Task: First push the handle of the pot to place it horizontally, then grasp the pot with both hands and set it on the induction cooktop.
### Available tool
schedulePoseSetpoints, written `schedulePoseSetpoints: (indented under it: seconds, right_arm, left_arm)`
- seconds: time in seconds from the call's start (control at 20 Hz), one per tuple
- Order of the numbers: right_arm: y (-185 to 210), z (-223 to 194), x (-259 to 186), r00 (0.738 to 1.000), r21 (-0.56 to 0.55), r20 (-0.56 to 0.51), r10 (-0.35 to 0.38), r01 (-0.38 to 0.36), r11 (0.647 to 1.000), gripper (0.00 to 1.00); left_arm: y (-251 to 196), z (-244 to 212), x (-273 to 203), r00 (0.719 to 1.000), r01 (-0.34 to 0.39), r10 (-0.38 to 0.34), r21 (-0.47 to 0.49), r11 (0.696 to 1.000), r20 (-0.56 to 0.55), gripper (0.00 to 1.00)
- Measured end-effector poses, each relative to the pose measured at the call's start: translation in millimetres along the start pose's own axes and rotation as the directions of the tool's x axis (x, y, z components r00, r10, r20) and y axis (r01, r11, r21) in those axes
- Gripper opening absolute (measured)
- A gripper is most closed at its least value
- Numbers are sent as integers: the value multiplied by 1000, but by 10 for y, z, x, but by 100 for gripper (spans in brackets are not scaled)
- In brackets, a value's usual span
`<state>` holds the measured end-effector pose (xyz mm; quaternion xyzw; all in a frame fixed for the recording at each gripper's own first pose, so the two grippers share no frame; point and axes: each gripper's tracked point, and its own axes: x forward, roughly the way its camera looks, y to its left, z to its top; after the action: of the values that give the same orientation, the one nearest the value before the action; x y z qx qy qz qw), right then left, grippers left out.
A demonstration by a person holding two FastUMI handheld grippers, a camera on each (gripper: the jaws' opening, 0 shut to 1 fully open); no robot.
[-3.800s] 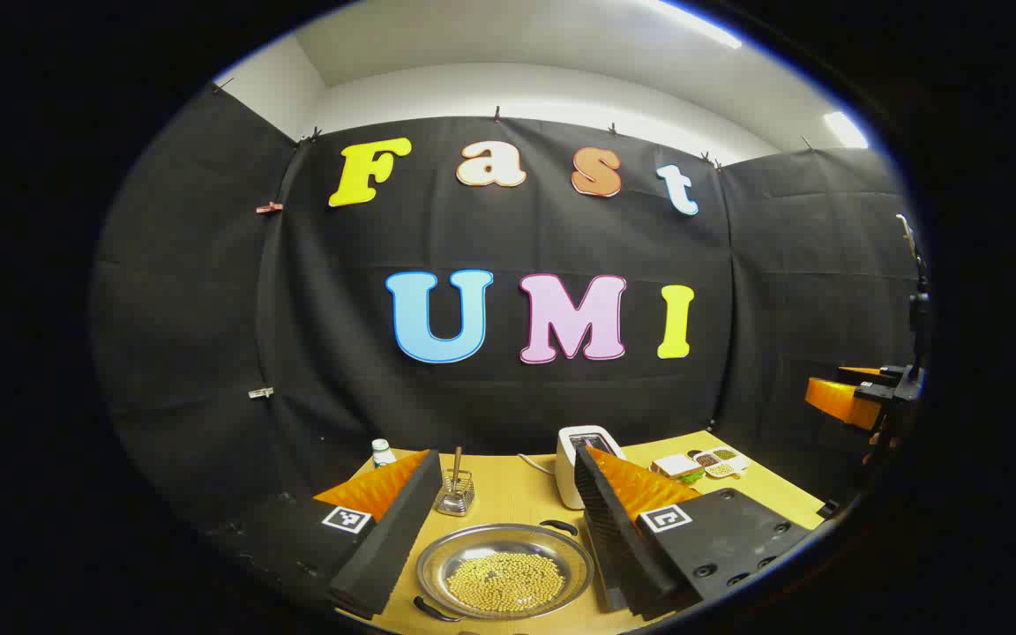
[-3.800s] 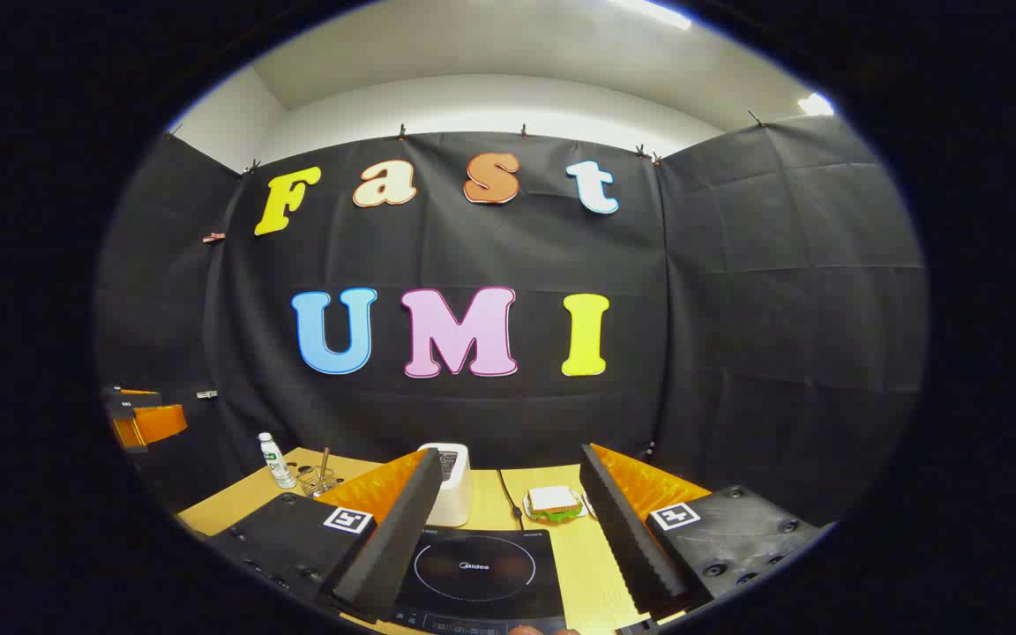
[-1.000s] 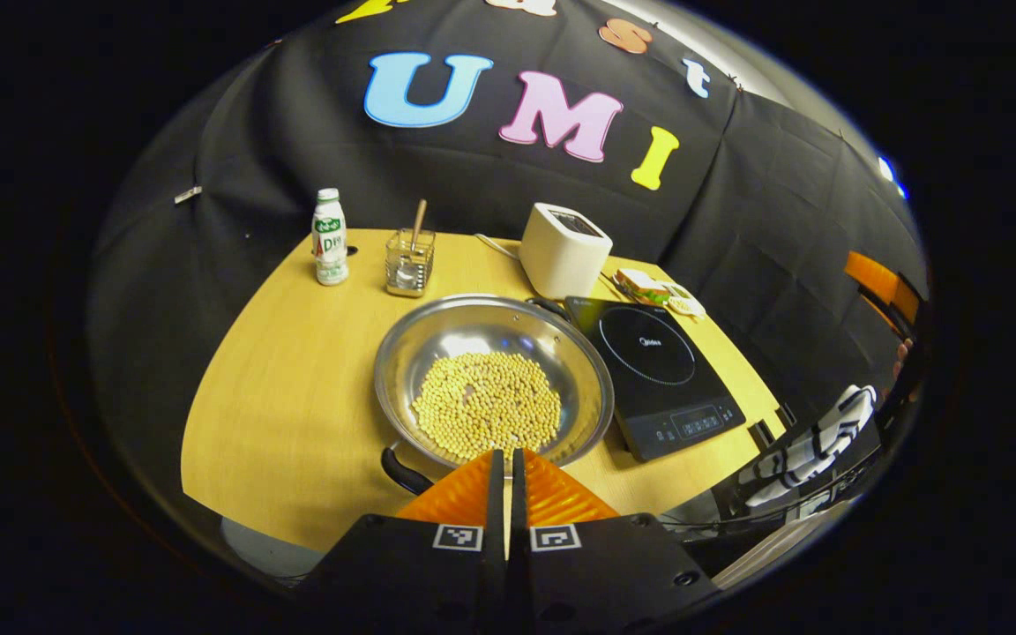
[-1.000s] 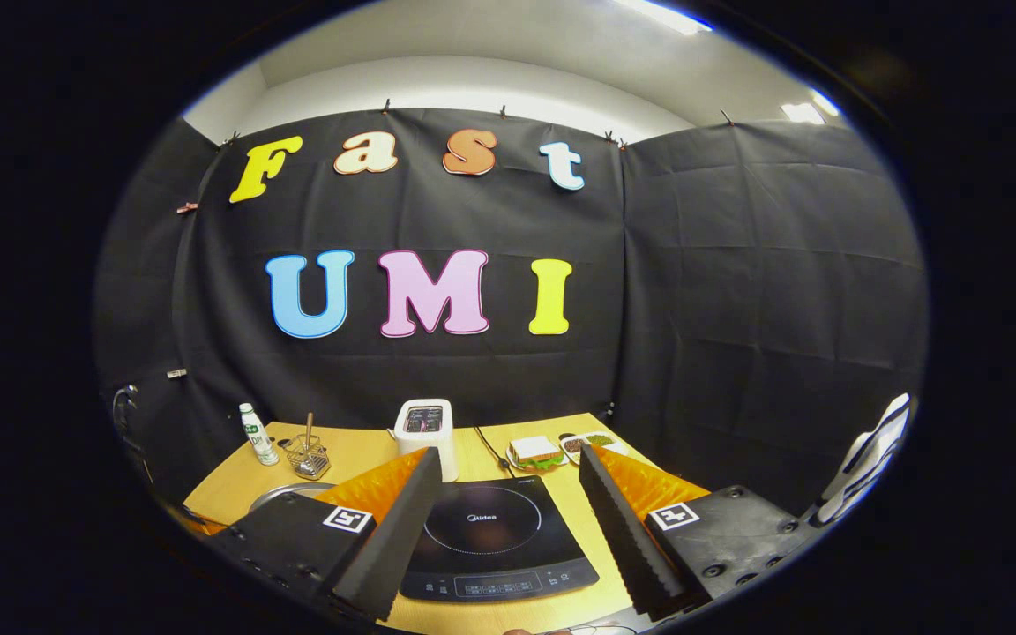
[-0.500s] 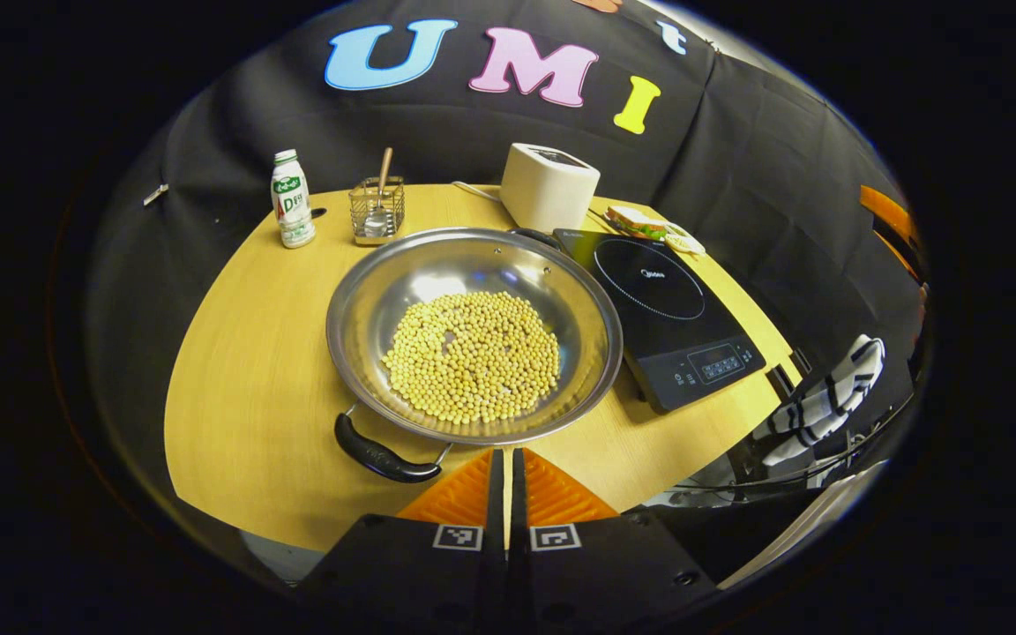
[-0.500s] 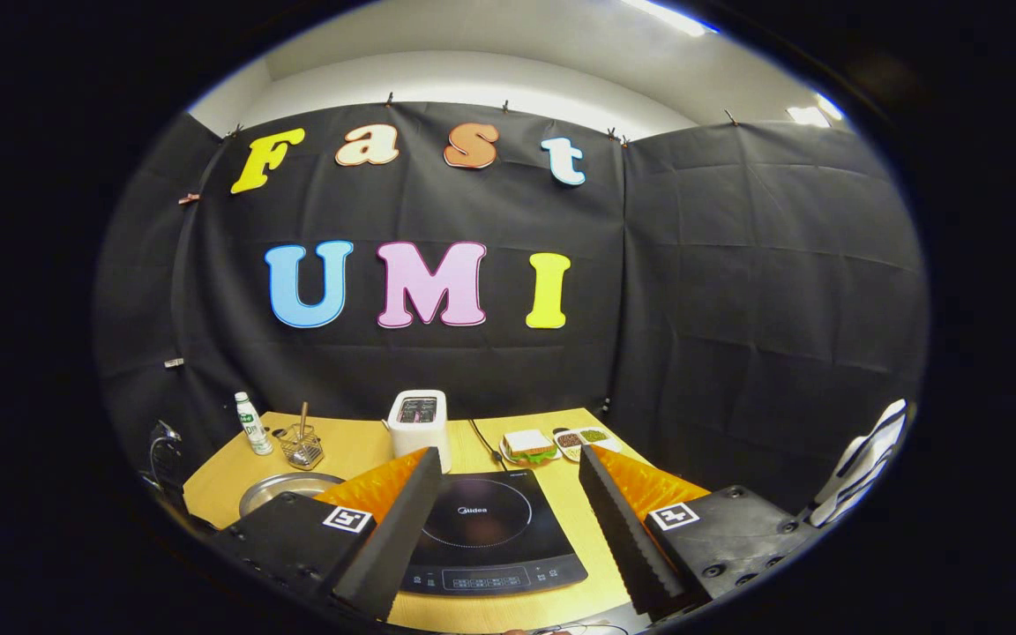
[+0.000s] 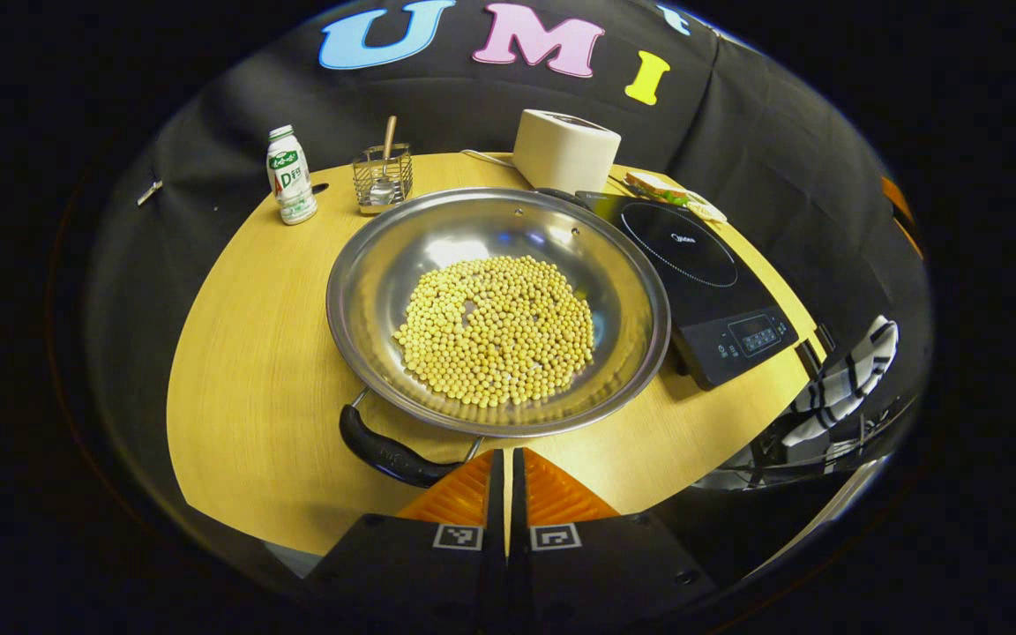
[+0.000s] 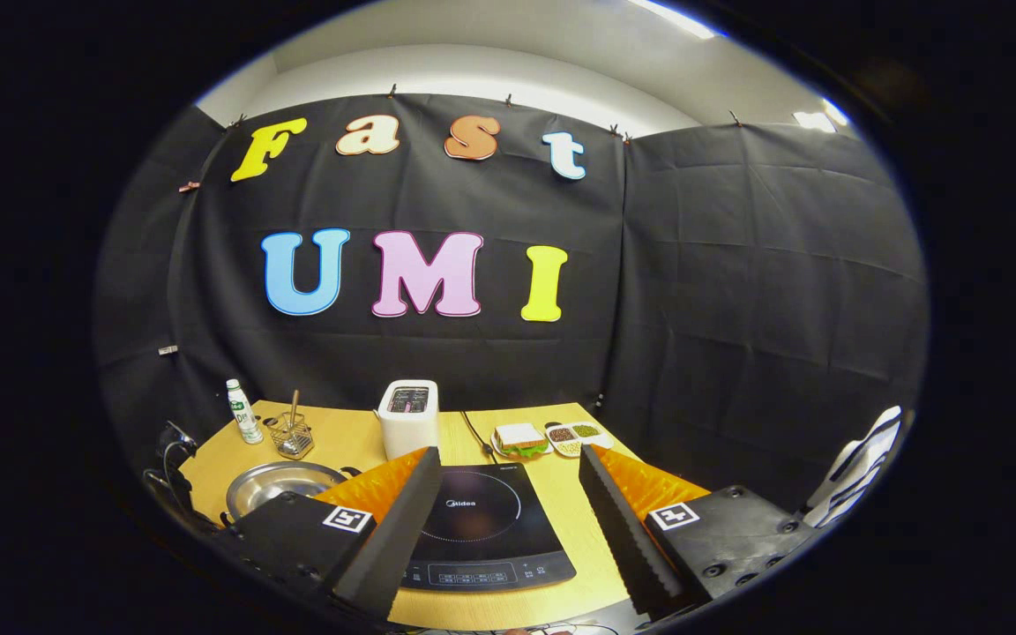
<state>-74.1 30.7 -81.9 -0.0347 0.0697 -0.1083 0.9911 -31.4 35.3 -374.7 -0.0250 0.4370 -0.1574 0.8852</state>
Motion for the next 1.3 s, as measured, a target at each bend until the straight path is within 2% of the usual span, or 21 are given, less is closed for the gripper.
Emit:
schedulePoseSetpoints:
  seconds: [0.4,0.85,1.3]
  right_arm:
    - [68,-8,86,1000,-2,0,0,0,1000,98]
    - [217,-21,186,1000,-21,-11,10,-11,1000,96]
    - [295,112,230,999,-44,36,4,-2,999,98]
  left_arm:
    - [319,84,26,999,-54,54,-25,998,-9,5]
    - [794,153,45,993,-113,113,9,994,-22,5]
    - [1325,352,49,984,-179,179,-26,984,1,5]
